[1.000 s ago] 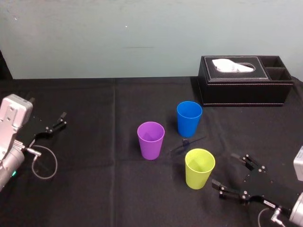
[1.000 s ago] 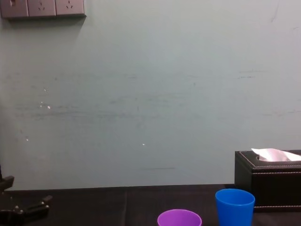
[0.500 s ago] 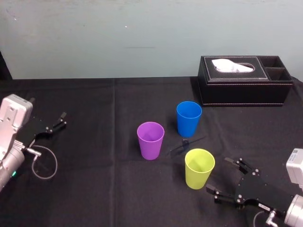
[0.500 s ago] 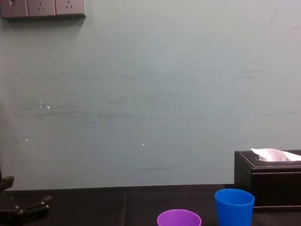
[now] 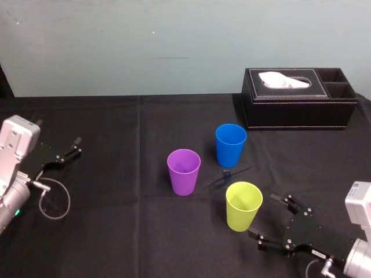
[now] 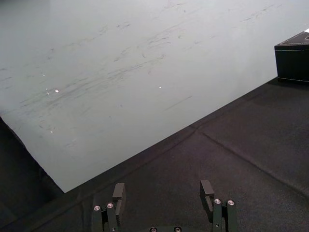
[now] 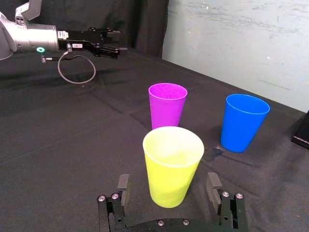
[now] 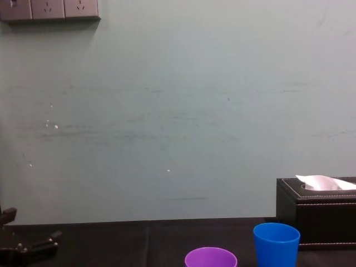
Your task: Stack the three plastic cups sequentially using one hand.
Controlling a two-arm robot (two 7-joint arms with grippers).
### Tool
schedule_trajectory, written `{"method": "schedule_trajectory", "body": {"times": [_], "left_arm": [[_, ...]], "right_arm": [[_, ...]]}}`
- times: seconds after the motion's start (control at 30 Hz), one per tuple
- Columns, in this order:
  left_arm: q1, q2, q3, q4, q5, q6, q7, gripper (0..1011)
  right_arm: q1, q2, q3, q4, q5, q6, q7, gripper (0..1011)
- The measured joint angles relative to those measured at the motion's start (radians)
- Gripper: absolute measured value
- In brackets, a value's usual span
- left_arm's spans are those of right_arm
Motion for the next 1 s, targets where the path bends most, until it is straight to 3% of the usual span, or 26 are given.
{"method": "schedule_trajectory", "body": {"times": [1.0], "left_arm": [[0.000,0.000,0.000,0.000,0.000,0.000,0.000,1010]], "right_arm": [[0.022,-0.026,-0.013,0.014,-0.002,0.017,0.007,1003]]}}
